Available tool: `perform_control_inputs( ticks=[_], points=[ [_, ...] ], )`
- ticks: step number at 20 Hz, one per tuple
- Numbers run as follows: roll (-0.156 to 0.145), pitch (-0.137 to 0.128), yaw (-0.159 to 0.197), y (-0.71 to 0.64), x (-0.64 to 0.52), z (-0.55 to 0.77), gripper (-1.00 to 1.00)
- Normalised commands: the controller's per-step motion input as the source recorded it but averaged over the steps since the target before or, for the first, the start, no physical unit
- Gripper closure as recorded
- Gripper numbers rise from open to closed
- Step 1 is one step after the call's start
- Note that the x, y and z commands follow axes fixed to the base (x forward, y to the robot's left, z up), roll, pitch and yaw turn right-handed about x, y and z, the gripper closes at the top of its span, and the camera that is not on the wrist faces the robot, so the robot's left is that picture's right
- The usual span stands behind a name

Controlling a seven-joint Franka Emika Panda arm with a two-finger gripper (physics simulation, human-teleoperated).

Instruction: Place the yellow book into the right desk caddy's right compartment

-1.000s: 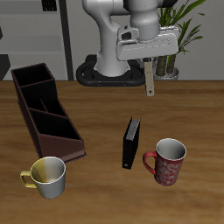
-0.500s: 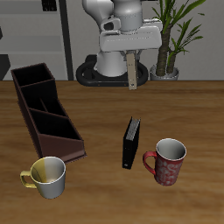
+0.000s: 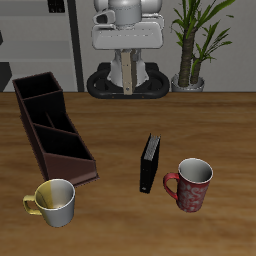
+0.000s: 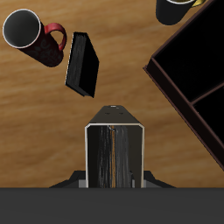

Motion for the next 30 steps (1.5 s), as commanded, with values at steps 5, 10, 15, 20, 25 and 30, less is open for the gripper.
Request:
perform_control_inputs(
  ticks=[5, 10, 15, 20, 25, 30],
  points=[
    [-0.085, -0.034, -0.099, -0.75, -0.05, 0.28, 1.00],
    [-0.112, -0.003, -0.092, -0.57, 0.00, 0.17, 1.00],
    [-0.036, 0.018, -0.058, -0.27, -0.03, 0.05, 1.00],
    [-0.067, -0.020, -0.028, -0.23, -0.10, 0.00, 1.00],
    [-0.071, 0.005, -0.037, -0.32, -0.12, -0.04, 1.00],
    [-0.024, -0.010, -0.016, -0.44, -0.12, 0.11, 1.00]
  ],
)
